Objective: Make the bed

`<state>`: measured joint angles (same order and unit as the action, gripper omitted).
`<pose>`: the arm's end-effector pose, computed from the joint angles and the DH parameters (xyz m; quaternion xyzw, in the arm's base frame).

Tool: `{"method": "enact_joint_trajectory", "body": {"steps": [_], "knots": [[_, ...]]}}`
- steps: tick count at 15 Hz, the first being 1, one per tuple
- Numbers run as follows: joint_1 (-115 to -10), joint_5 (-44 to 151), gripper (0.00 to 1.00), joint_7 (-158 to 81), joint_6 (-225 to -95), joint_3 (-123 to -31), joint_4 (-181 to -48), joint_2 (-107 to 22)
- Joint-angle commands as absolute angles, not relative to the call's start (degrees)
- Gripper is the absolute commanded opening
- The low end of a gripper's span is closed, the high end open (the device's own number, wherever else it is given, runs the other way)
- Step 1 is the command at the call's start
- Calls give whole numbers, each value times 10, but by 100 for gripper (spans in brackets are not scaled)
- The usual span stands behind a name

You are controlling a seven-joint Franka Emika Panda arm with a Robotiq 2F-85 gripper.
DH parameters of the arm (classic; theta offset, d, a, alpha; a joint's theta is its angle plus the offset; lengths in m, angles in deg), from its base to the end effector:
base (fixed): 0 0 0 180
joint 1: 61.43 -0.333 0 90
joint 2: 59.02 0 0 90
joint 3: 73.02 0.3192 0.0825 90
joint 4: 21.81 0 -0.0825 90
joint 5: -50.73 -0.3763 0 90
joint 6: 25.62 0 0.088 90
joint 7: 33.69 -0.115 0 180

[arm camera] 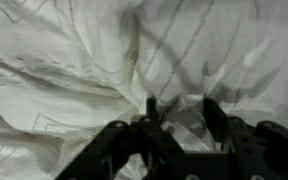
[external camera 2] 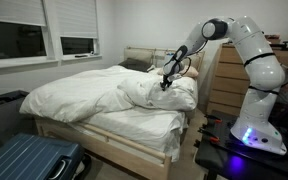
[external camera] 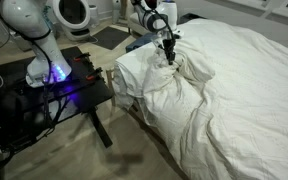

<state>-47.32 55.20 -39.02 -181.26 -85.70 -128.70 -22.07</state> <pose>0.5930 -0.2848 0.1974 0.9673 -0.2138 0.0906 0.1018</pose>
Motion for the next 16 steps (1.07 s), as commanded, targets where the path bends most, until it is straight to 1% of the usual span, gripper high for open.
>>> {"method": "enact_joint_trajectory", "body": {"steps": [1,2,3,4,7,9,16], "knots": [[-465,539,21,-368,-1786,-855,-1277,-233],[-465,539,14,-367,-1777,-855,-1276,-235],[-467,541,5,-370,-1760,-858,-1277,-242],[-471,546,1,-372,-1740,-863,-1279,-250],[-482,561,0,-369,-1655,-870,-1298,-294],[-491,578,1,-366,-1605,-873,-1320,-334],[-503,660,1,-350,-1495,-873,-1435,-505]]}}
